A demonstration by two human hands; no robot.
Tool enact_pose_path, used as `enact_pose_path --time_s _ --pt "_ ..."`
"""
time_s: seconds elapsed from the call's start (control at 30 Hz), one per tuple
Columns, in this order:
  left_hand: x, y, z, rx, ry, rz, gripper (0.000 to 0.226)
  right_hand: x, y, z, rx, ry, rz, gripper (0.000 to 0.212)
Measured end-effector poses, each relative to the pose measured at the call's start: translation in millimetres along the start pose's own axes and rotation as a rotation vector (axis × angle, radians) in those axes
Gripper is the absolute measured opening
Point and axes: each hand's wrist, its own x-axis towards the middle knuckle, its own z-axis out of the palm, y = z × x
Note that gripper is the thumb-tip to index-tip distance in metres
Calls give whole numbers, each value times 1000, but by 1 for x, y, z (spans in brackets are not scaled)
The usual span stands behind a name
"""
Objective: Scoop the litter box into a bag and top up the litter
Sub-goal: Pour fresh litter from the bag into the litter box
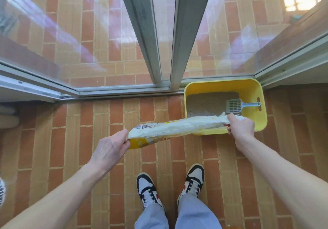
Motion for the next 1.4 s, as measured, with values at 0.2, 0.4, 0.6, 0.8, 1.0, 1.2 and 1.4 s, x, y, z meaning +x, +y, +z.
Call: enact_pose_path --time_s 0.2,0.4,0.6,0.8,1.0,1.2,1.4 --pt "7 2 -17 41 -20 7 40 1 -11 -9 46 -39 -28 23" --pt "18 9 -35 72 -36 56 43 2 -20 -12 116 -33 -12 20" --pt "28 14 -38 92 -12 51 41 13 -17 -17 109 -83 32 14" --pt "38 19 -41 119 -19 62 38 21 -8 -17 122 -129 94 10" --pt "48 27 -44 146 -37 87 33 27 -4 -15 231 -71 173 11" --pt "59 34 -45 151 -42 122 41 34 1 -21 217 -79 208 17" --pt "67 39 -44 153 -47 154 38 37 14 -27 201 -53 223 16"
